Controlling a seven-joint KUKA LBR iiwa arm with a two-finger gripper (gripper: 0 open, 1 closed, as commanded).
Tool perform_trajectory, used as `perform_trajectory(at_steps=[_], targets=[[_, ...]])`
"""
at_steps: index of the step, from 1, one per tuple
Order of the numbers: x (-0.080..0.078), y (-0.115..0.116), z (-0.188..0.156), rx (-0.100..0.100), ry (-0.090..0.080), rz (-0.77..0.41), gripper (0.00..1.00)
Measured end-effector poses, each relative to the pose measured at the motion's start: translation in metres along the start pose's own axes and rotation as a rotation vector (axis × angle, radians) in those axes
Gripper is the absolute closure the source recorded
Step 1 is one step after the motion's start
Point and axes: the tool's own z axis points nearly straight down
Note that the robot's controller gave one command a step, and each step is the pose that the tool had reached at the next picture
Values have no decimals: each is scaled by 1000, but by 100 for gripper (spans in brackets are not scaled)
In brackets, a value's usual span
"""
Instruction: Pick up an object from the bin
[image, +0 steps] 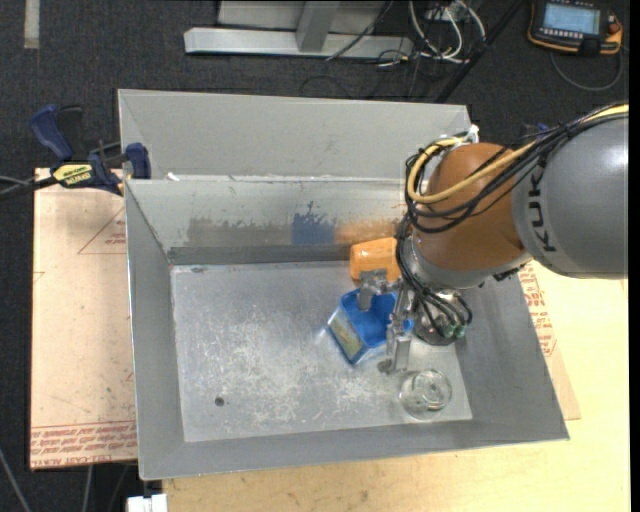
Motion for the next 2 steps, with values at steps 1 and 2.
perform_trajectory(at_steps=[1,2], targets=[[-32,-21,66,-1,-2,-59,0],[-20,-13,46,-1,0,-62,0]])
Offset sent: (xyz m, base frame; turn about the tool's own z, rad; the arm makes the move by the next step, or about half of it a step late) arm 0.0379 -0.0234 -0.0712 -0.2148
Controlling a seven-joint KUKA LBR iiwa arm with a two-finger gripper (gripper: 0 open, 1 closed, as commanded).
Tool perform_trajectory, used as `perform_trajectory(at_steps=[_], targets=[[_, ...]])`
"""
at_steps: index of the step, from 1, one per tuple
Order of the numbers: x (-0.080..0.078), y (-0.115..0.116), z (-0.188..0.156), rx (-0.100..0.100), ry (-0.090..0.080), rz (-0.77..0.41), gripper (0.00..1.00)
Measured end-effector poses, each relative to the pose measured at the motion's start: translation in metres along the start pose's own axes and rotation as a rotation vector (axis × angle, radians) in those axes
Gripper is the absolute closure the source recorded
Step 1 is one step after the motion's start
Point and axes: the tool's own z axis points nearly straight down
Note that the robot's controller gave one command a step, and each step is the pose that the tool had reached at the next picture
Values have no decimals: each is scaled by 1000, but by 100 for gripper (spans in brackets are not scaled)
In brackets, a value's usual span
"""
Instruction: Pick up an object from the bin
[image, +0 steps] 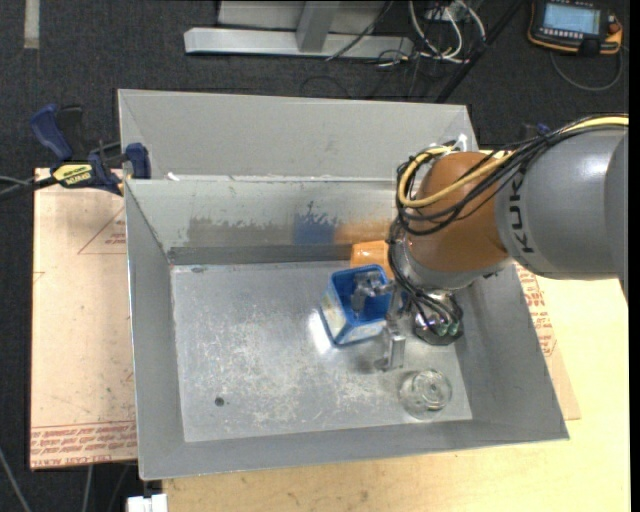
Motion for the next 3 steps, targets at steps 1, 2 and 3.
perform_trajectory(at_steps=[1,2,3], targets=[[-12,-7,20,-1,-3,5,0],[-22,16,19,3,-22,-170,100],[-22,16,19,3,-22,-170,100]])
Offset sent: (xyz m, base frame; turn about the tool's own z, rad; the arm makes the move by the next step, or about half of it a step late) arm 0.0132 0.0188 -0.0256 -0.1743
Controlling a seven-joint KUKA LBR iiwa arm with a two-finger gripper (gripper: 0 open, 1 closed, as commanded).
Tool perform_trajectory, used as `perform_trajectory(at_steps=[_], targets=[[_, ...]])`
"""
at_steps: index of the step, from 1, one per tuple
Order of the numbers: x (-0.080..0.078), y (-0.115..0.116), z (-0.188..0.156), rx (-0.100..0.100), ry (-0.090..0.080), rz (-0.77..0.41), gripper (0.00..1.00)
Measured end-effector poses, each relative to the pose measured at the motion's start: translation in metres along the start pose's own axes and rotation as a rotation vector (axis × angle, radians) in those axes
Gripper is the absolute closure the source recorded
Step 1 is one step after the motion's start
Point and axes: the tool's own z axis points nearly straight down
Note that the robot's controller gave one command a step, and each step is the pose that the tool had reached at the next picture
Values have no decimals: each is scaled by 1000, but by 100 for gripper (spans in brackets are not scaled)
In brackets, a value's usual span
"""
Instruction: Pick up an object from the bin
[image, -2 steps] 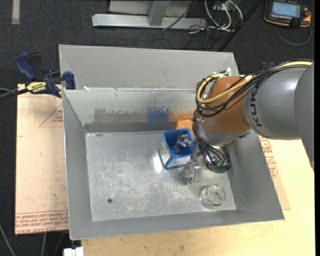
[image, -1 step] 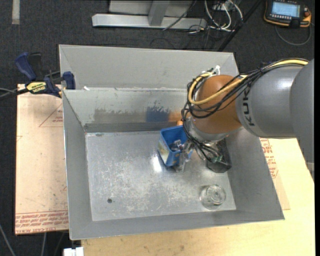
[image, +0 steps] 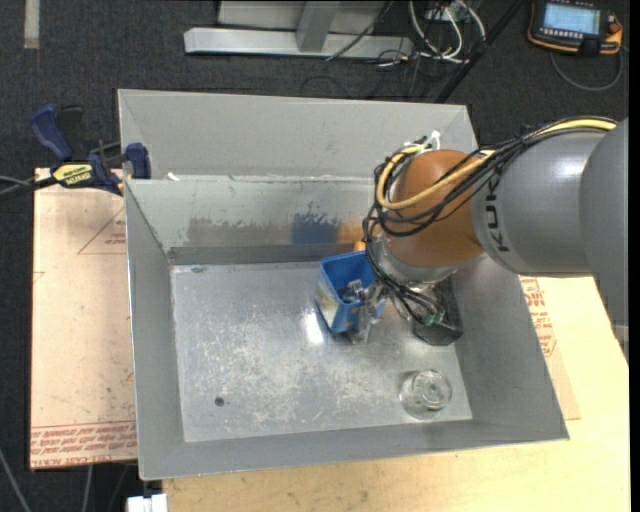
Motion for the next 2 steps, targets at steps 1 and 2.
perform_trajectory(at_steps=[1,2], targets=[[1,0,-3,-1,3,0,100],[2,1,-13,-3,9,0,100]])
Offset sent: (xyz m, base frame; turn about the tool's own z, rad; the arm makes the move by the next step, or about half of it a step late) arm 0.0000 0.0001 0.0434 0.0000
